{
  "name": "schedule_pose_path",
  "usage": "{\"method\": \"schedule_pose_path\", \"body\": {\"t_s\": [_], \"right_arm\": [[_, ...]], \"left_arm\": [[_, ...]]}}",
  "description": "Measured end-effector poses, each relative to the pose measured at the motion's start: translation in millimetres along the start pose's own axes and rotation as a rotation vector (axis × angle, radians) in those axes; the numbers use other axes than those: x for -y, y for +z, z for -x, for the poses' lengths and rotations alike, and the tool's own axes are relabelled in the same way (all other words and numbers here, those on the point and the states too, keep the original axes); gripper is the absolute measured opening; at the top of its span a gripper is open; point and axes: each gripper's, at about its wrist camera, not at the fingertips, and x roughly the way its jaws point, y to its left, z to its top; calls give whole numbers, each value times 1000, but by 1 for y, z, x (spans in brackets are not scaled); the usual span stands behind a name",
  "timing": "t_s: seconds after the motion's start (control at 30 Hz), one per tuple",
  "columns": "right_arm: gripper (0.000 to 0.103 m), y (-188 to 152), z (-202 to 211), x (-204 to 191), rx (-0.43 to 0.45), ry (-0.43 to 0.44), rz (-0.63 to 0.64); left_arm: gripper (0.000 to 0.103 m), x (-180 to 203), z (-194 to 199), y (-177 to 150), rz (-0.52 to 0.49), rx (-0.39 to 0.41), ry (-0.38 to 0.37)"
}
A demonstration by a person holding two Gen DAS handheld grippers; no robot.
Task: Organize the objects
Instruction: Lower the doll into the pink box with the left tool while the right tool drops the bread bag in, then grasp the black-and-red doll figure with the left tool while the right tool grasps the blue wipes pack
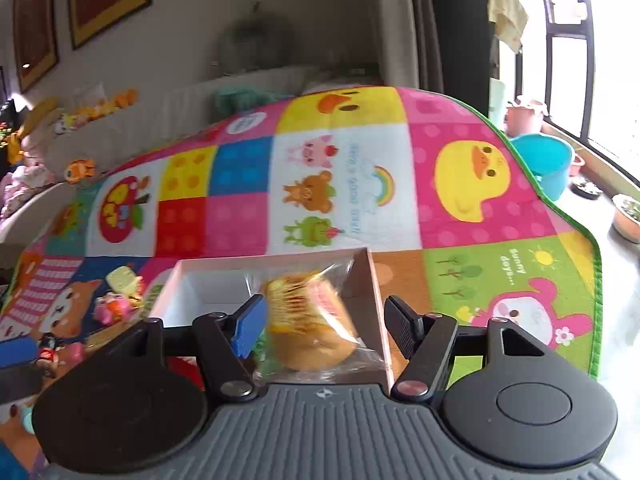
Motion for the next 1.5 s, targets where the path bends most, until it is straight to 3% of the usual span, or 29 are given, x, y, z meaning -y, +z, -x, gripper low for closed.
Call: {"method": "schedule_pose_path", "body": {"t_s": [0.13, 0.27, 0.4, 0.57, 0.8, 0.97, 1.07, 1.17, 1.27, 1.3, 1.43, 1.5], "right_arm": [[68, -31, 8, 30, -44, 56, -150], [69, -56, 12, 39, -100, 140, -284], [86, -59, 13, 19, -87, 138, -288], [86, -63, 15, -4, -83, 205, -233], [86, -80, 63, -39, 35, 160, -37], [86, -105, 84, -56, 36, 155, 53], [87, -129, 85, -73, 19, 130, 134], [87, -151, 80, -87, -18, 129, 190], [87, -163, 78, -98, -36, 144, 225], [87, -164, 78, -102, -36, 151, 237], [87, -154, 75, -124, -26, 204, 280], [87, -144, 67, -140, -34, 240, 304]], "left_arm": [[60, -32, 12, -26, -17, -63, 24], [60, -66, 14, -45, 65, -112, 78], [60, -88, 20, -51, 125, -123, 146], [60, -101, 27, -48, 140, -126, 216], [60, -100, 16, -48, 9, -194, 237], [59, -130, 4, -27, 148, -118, 327], [59, -150, -17, -16, 242, -145, 339], [59, -159, -41, -14, 259, -187, 401], [45, -160, -51, -14, 242, -185, 448], [35, -159, -52, -14, 235, -191, 437], [34, -141, -49, -23, 197, -212, 303], [34, -128, -43, -32, 144, -212, 275]]}}
